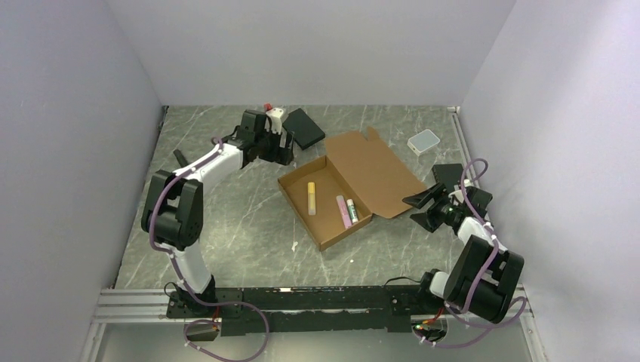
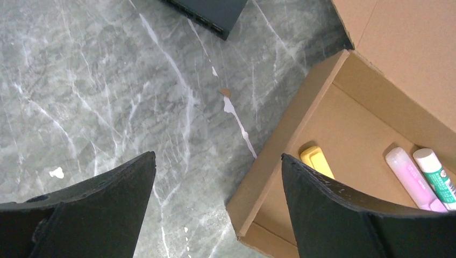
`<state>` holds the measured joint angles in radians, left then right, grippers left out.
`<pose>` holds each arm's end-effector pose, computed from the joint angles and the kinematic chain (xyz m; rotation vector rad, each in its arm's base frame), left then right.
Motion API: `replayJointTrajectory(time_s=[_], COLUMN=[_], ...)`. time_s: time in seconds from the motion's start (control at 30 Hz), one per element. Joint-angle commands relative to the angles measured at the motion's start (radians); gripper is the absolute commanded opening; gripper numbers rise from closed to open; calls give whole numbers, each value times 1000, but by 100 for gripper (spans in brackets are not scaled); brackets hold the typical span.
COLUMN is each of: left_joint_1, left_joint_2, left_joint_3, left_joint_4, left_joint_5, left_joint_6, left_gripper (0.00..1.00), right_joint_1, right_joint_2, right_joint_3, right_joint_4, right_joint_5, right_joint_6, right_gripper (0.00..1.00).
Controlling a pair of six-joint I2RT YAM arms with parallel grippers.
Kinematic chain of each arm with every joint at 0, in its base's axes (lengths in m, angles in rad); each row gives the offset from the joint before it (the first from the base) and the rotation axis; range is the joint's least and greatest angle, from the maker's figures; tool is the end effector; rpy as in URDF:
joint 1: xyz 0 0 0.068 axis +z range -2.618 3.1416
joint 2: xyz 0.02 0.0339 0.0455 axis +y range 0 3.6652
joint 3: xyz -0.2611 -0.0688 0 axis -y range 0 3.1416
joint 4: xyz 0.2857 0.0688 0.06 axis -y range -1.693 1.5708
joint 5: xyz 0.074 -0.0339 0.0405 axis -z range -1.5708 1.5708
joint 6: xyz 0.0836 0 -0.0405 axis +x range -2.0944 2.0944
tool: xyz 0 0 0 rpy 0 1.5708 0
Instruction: Fold the paper box
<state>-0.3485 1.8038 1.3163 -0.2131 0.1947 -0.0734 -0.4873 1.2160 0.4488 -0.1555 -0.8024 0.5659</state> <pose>0.4457 -0.1791 0.1861 0.4173 2.2561 -0.4419 0.2547 -0.0669 0.0979 0.8885 2.1923 1.0236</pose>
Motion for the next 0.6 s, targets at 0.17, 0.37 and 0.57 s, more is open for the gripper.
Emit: replayJointTrajectory(time_s=[0.17,0.37,0.57], left_joint_1=[-3,-3,-3], left_joint_2=[-89,-165,-273], left_joint_3=[-16,-83,-180], left_joint_4=[19,23,29], left_joint_5=[33,18,-4], left_joint_6=[-18,-39,-70], left_gripper=[88,87,87], right_joint_1=[18,47,48], right_joint_2=[132,197,100], right_joint_3=[14,37,25], right_joint_4=[245,298,315], right_joint_5=[-27,-37,-9], right_joint_6=[123,164,167], right_gripper=[64,36,0])
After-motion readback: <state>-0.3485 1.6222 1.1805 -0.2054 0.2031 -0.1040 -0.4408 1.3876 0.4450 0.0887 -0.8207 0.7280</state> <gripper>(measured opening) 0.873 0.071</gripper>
